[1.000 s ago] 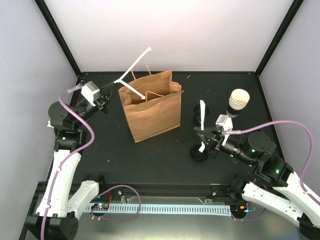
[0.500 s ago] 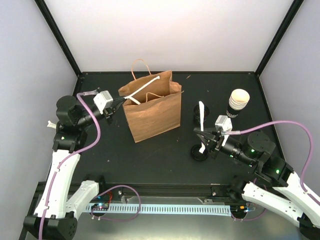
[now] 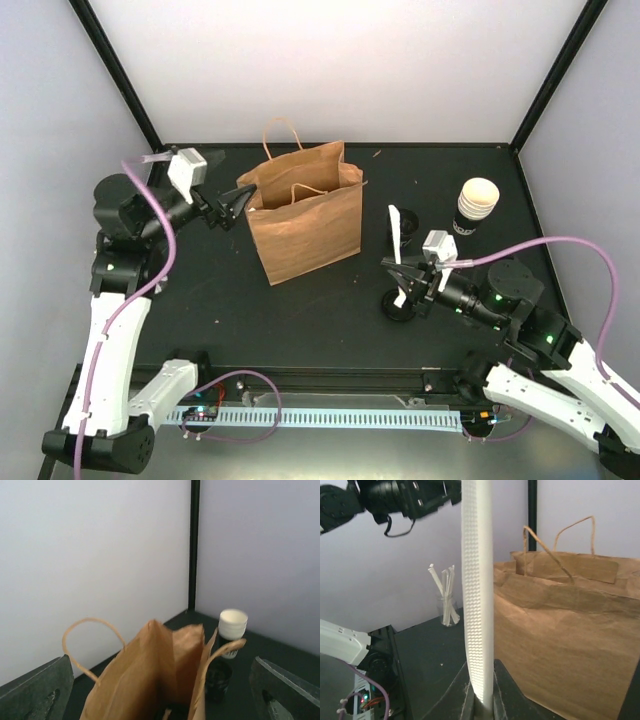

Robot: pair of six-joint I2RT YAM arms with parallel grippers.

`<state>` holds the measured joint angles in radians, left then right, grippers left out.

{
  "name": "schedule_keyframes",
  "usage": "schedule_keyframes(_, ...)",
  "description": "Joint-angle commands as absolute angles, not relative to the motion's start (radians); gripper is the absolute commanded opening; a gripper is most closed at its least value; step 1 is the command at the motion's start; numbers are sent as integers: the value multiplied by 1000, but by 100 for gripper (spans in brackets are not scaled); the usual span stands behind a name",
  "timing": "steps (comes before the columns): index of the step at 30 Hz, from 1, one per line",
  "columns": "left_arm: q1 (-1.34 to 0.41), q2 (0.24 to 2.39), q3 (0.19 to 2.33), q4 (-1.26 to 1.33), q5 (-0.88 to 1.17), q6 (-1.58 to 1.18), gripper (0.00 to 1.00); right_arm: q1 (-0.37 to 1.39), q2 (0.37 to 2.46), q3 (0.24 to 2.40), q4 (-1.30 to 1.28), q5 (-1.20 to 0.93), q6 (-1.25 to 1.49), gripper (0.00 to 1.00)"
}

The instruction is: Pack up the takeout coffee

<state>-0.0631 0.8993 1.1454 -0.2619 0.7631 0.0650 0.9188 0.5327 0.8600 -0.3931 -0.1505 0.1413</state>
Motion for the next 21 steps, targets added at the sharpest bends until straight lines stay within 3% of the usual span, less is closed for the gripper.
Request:
schedule_keyframes(1,-83,851,1207,-164,833,-272,99,922,586,869,-336,-227,162,8)
schedule_keyframes(5,-217,830,1156,-79,830,-510,99,922,652,871,-275,-254,175,8)
schedule_keyframes(11,-511,806,1097,-43,694,-548,99,922,745,908,-200,-286,196,8)
schedule_keyframes(16,-644,830,1067,17,637,-557,99,922,804,942,-153,-338,223,8)
schedule_keyframes(21,-742,884,1063,70,571,-536,80,923,835,968,-165,-389,205,8)
